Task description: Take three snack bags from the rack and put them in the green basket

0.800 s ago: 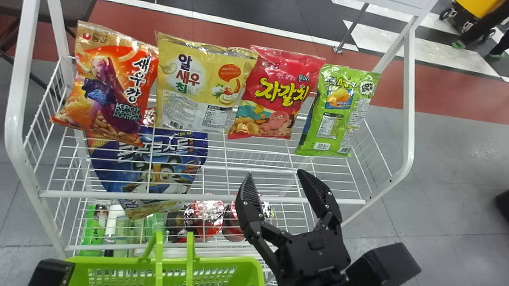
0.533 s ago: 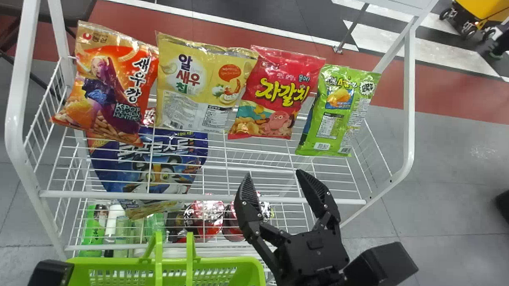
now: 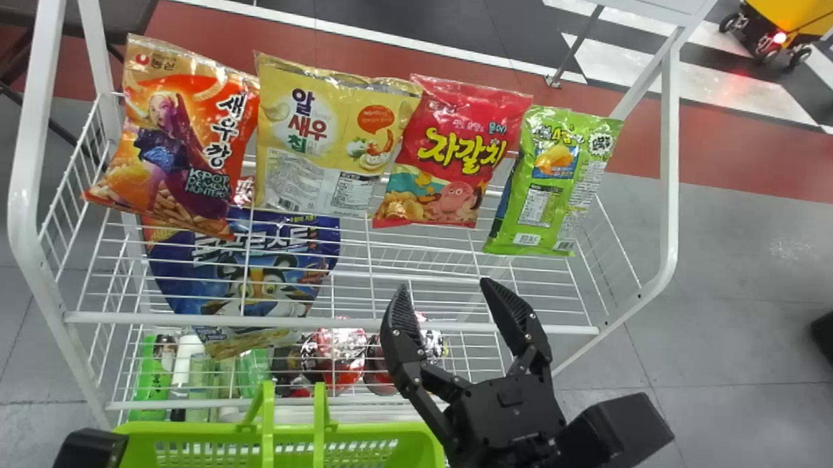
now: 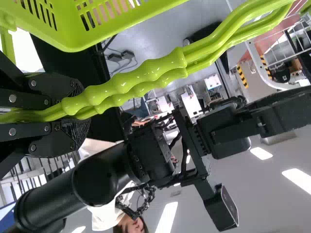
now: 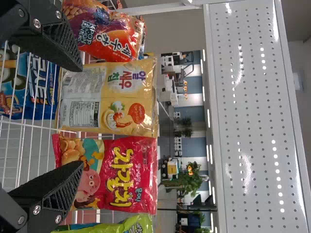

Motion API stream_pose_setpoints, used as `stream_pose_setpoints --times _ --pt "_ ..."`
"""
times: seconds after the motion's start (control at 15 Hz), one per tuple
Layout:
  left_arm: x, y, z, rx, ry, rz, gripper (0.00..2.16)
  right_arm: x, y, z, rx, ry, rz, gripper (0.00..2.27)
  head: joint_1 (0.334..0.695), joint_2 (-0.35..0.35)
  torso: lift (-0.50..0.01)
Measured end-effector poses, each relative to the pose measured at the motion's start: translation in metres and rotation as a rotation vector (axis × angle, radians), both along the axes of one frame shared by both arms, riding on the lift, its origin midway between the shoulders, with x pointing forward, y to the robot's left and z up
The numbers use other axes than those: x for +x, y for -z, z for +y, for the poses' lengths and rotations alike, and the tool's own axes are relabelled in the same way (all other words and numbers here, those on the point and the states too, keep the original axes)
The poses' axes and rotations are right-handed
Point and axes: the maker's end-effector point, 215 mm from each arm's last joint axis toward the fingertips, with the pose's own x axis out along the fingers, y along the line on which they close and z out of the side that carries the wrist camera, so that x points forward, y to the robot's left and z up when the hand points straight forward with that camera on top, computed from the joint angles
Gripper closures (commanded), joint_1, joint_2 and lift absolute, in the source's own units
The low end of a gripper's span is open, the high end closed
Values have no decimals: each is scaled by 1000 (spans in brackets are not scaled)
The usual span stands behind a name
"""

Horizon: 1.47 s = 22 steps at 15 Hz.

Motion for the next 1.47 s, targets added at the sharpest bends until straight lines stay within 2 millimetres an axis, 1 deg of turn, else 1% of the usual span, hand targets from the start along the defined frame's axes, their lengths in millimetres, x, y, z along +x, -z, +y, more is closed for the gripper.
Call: stream_pose_setpoints --times 0.13,0.33,0.47,0.6,0.67,0.8,0.87,0.93,1.0,1.07,1.27,1.33,1.4,1.47 --pt "-2 -1 0 -2 1 0 1926 10 5 7 7 -18 14 147 695 -350 -15" --pt "-5 -1 0 10 10 -10 1926 41 19 37 53 -87 77 147 695 -350 -15" --pt "-6 0 1 17 15 -13 1926 69 28 64 72 -142 122 147 695 -347 -15" --pt "-5 2 2 20 15 -11 1926 94 31 99 78 -207 151 147 695 -271 -15" --pt "-5 3 2 23 15 -11 1926 106 33 119 75 -243 165 147 695 -195 -15" --pt "-4 4 4 26 18 -12 1926 133 34 156 52 -302 177 147 695 -123 -15" --pt "-3 5 5 27 20 -11 1926 147 35 172 28 -315 175 147 695 -86 -15" --pt "-2 6 6 26 19 -11 1926 157 37 184 5 -327 174 147 695 -34 -15" --pt "0 7 7 23 18 -11 1926 169 41 196 -25 -337 173 147 695 -11 -15" --pt "2 7 9 19 17 -12 1926 180 45 202 -56 -328 167 147 695 2 -15" --pt "8 7 13 2 13 -17 1926 209 52 208 -113 -310 146 171 695 22 -15" --pt "10 7 14 -2 9 -19 1926 217 56 208 -120 -310 145 302 695 24 -15" --pt "14 7 17 -8 0 -21 1926 228 58 210 -118 -327 144 859 695 29 -15" --pt "17 6 19 -15 -8 -23 1926 235 58 215 -102 -357 149 1663 695 37 -15"
